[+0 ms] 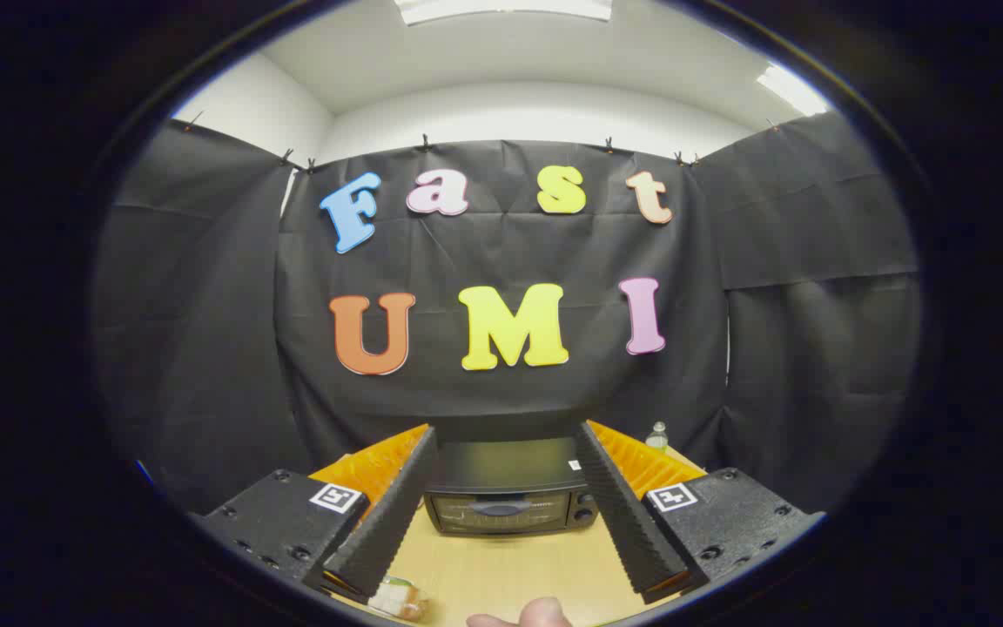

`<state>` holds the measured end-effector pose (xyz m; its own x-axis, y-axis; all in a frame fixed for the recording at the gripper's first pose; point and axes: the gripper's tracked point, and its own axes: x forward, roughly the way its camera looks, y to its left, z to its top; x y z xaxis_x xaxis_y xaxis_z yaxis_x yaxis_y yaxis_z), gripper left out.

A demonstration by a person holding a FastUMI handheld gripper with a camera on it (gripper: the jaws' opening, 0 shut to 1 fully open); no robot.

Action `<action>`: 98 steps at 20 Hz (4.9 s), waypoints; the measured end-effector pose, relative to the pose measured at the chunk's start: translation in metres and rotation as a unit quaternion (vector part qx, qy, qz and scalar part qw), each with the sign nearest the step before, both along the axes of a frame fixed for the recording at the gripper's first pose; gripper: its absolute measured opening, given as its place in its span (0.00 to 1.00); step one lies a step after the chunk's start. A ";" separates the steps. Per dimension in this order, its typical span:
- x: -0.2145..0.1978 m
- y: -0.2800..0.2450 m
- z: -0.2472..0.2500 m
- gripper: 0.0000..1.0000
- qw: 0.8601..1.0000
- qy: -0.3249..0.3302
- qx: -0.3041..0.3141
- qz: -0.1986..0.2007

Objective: Open the toaster oven, put the food inside, and close the toaster oven door.

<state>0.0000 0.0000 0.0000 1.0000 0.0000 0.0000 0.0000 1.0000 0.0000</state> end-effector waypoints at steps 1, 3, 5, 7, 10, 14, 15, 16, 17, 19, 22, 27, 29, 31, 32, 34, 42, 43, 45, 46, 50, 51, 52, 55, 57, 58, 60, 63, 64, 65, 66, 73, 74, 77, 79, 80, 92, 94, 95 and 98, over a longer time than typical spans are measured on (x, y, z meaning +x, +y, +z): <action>0.000 0.000 -0.001 1.00 1.000 0.001 0.001 0.000; 0.001 -0.002 -0.002 1.00 1.000 0.004 0.002 0.000; 0.002 -0.006 -0.002 1.00 1.000 0.004 0.002 -0.003; 0.002 -0.009 -0.002 1.00 1.000 0.005 0.005 -0.007; 0.001 -0.013 -0.003 1.00 1.000 0.006 0.007 -0.010; 0.000 -0.016 -0.004 1.00 1.000 0.010 0.006 -0.012; 0.001 -0.016 -0.006 1.00 1.000 0.011 0.008 -0.011; 0.001 -0.016 -0.005 1.00 1.000 0.011 0.008 -0.011; 0.000 -0.018 -0.006 1.00 1.000 0.012 0.007 -0.012; 0.001 -0.018 -0.008 1.00 1.000 0.015 0.006 -0.010; 0.001 -0.021 -0.010 1.00 1.000 0.017 0.008 -0.010; 0.004 -0.030 -0.012 1.00 1.000 0.017 0.011 -0.016; 0.005 -0.033 -0.014 1.00 1.000 0.019 0.009 -0.017; 0.007 -0.038 -0.017 1.00 1.000 0.021 0.007 -0.021; 0.009 -0.040 -0.019 1.00 0.999 0.024 0.007 -0.022; 0.013 -0.043 -0.022 1.00 0.999 0.028 0.005 -0.023; 0.057 -0.048 -0.073 1.00 0.998 0.066 -0.012 0.000; 0.065 -0.046 -0.082 1.00 0.997 0.074 -0.011 0.005; 0.085 -0.040 -0.096 1.00 0.996 0.083 -0.013 0.018; 0.095 -0.037 -0.104 1.00 0.996 0.087 -0.014 0.024; 0.145 -0.025 -0.145 1.00 0.992 0.115 -0.012 0.050; 0.158 -0.020 -0.156 1.00 0.991 0.121 -0.007 0.058; 0.170 -0.018 -0.165 1.00 0.990 0.126 -0.007 0.060; 0.213 -0.010 -0.198 1.00 0.988 0.140 -0.017 0.068; 0.237 -0.010 -0.216 1.00 0.987 0.146 -0.023 0.063; 0.247 -0.010 -0.225 1.00 0.987 0.151 -0.022 0.058; 0.261 -0.010 -0.244 1.00 0.985 0.166 -0.017 0.048; 0.273 -0.010 -0.252 1.00 0.985 0.167 -0.030 0.038; 0.272 -0.009 -0.257 1.00 0.984 0.173 -0.037 0.038; 0.270 -0.009 -0.255 1.00 0.985 0.165 -0.039 0.035; 0.266 -0.009 -0.260 1.00 0.984 0.168 -0.050 0.034; 0.243 -0.009 -0.277 1.00 0.981 0.187 -0.026 0.035; 0.235 -0.008 -0.280 1.00 0.980 0.193 -0.030 0.037; 0.207 -0.009 -0.295 1.00 0.976 0.208 -0.038 0.041; 0.189 -0.011 -0.303 1.00 0.974 0.218 -0.050 0.039; 0.181 -0.012 -0.309 1.00 0.972 0.225 -0.052 0.038; 0.120 -0.017 -0.334 1.00 0.953 0.294 -0.053 0.049; 0.099 -0.025 -0.309 1.00 0.955 0.289 -0.046 0.055; 0.086 -0.028 -0.297 1.00 0.955 0.287 -0.043 0.057; 0.065 -0.036 -0.255 1.00 0.957 0.280 -0.040 0.071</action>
